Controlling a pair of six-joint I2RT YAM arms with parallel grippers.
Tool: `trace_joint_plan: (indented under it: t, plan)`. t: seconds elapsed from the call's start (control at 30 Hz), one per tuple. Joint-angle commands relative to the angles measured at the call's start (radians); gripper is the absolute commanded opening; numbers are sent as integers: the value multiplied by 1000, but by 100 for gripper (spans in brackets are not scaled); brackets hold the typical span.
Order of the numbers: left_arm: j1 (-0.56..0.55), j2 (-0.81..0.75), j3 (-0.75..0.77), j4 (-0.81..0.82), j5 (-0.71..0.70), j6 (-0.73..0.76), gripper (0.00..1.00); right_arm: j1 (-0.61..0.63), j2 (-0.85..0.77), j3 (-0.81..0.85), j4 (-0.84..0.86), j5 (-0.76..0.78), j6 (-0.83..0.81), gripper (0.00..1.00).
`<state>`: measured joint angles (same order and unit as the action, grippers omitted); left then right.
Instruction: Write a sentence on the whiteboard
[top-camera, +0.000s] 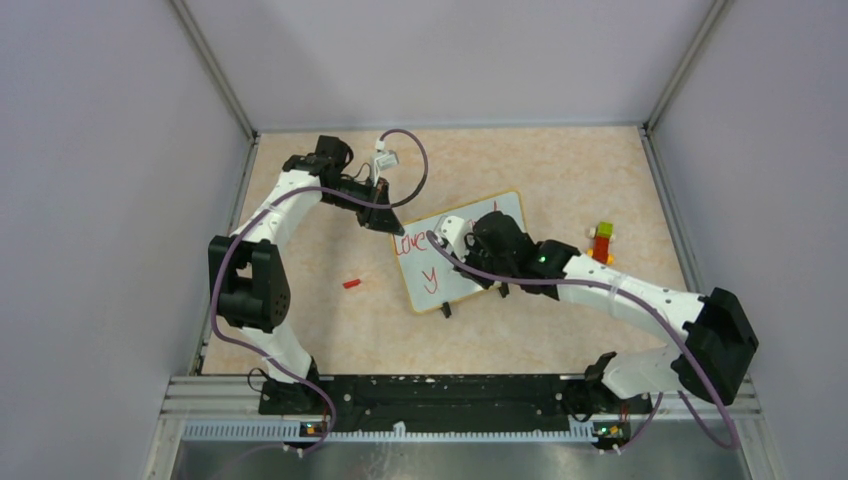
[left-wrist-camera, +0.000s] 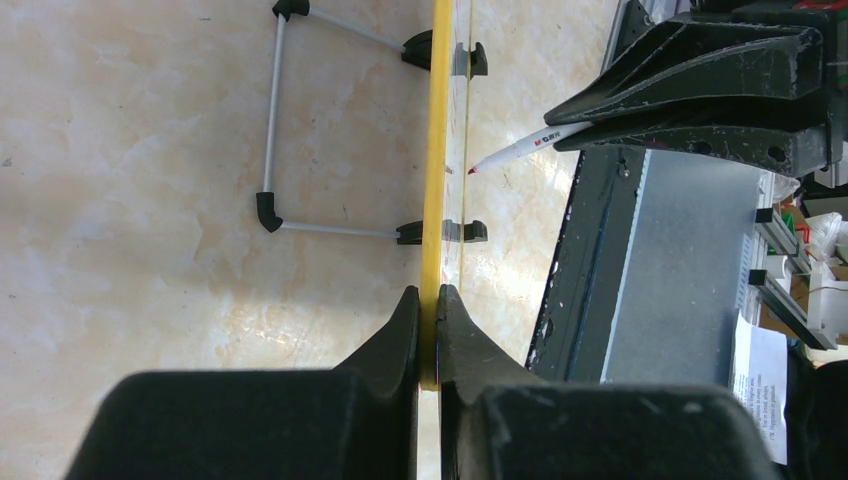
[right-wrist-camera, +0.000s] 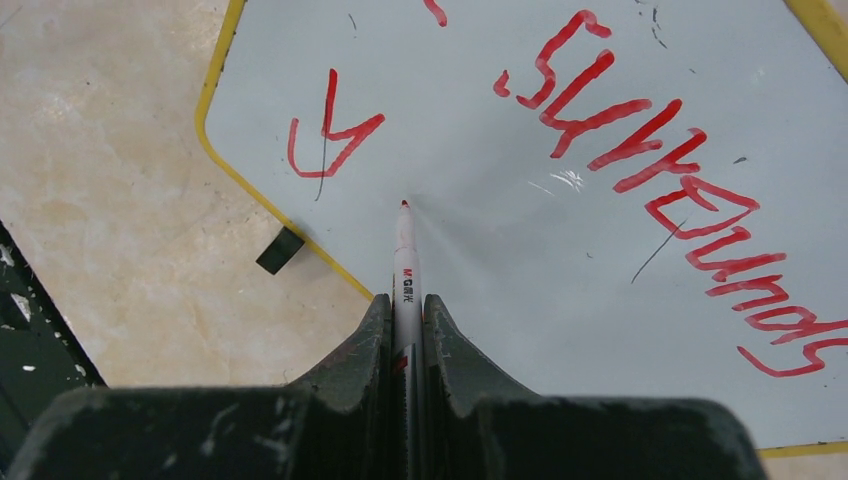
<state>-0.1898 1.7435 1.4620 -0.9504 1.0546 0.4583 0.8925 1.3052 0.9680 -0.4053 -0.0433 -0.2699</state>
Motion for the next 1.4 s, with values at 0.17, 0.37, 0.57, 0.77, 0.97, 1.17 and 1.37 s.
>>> trace_joint_plan:
  t: [0.17,0.37,0.57,0.77,0.97,1.17,1.37]
  plan:
    - [-3,-13,8,-6,-10,-4,0,-7,41,37,54,36,8,0]
    - [-3,-13,3,-4,-11,-5,0,-6,64,52,68,19,8,0]
    - [-3,-11,3,-2,-11,-3,0,7,86,51,63,0,-2,0]
    - [-3,-12,3,-3,-12,-3,0,15,78,22,48,-8,-14,0]
    - [-3,-10,5,-3,-11,-4,0,22,62,-5,20,-14,-34,0]
    - [-3,-8,6,-3,-12,-4,0,21,35,-16,-3,5,-46,0]
    - [-3,-9,6,-1,-10,-6,0,-18,16,5,-16,36,-41,0]
